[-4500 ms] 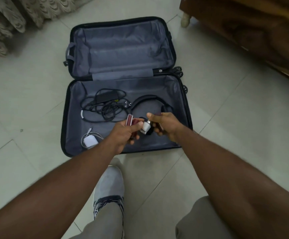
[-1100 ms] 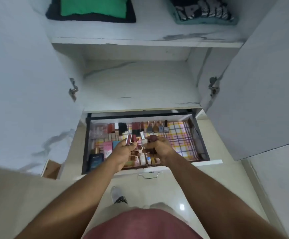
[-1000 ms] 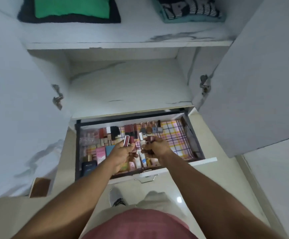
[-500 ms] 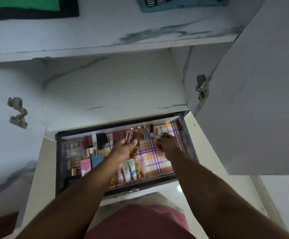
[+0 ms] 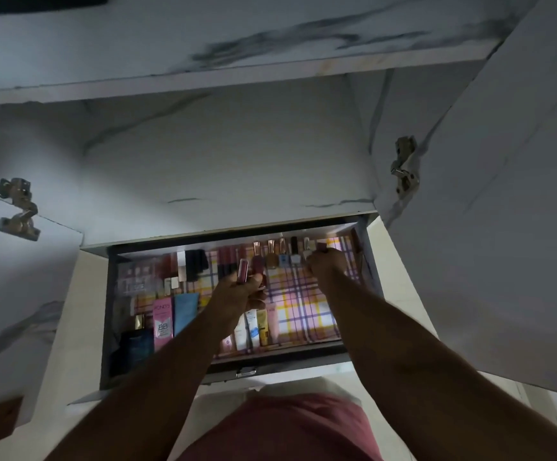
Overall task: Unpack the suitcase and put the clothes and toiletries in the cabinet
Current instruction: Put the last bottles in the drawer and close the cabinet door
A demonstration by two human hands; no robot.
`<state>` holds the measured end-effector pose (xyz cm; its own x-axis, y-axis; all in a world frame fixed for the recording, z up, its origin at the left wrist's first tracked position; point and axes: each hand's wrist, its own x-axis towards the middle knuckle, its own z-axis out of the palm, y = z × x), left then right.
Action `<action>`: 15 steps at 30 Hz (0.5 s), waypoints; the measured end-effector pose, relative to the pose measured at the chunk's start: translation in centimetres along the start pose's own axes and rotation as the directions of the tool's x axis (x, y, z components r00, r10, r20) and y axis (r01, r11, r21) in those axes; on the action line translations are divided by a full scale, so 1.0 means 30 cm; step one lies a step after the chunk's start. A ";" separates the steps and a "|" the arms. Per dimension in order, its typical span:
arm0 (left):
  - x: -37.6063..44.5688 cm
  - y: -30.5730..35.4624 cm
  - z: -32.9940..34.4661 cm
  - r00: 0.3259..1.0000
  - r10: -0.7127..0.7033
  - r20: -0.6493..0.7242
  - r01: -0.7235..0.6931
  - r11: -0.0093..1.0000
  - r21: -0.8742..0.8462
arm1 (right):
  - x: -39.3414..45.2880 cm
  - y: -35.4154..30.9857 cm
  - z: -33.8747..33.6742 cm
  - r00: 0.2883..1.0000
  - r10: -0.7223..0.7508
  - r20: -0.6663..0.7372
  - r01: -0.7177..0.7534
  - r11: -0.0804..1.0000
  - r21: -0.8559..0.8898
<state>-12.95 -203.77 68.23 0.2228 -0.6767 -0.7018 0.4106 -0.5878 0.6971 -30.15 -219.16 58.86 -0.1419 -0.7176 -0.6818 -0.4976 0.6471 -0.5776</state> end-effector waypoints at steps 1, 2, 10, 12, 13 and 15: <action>0.000 0.004 0.001 1.000 0.008 0.002 -0.008 1.000 -0.005 | 0.004 0.004 0.003 1.000 0.006 -0.002 -0.006 1.000 0.023; 0.000 0.008 0.004 1.000 0.016 0.003 -0.016 1.000 -0.007 | 0.005 0.009 0.002 1.000 -0.001 0.005 0.001 0.999 0.032; 0.045 0.020 0.076 0.996 -0.041 -0.077 0.040 0.999 -0.011 | -0.077 -0.025 -0.098 0.992 -0.128 0.014 0.126 0.989 0.079; 0.056 0.026 0.105 0.994 -0.058 -0.088 0.053 0.997 -0.060 | -0.137 -0.055 -0.119 0.980 -0.145 0.134 0.113 0.968 0.226; 0.059 0.034 0.124 0.994 -0.064 -0.087 0.056 0.994 -0.089 | -0.172 -0.068 -0.131 0.956 -0.161 0.244 0.095 0.960 0.262; 0.067 0.047 0.164 0.994 -0.068 -0.089 0.059 0.992 -0.107 | -0.229 -0.081 -0.149 0.887 -0.206 0.413 0.118 0.966 0.229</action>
<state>-16.28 -208.14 68.51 0.2718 -0.5929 -0.7580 0.5156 -0.5754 0.6349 -31.80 -216.95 66.94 0.3297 -0.6639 -0.6712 -0.3019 0.5994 -0.7413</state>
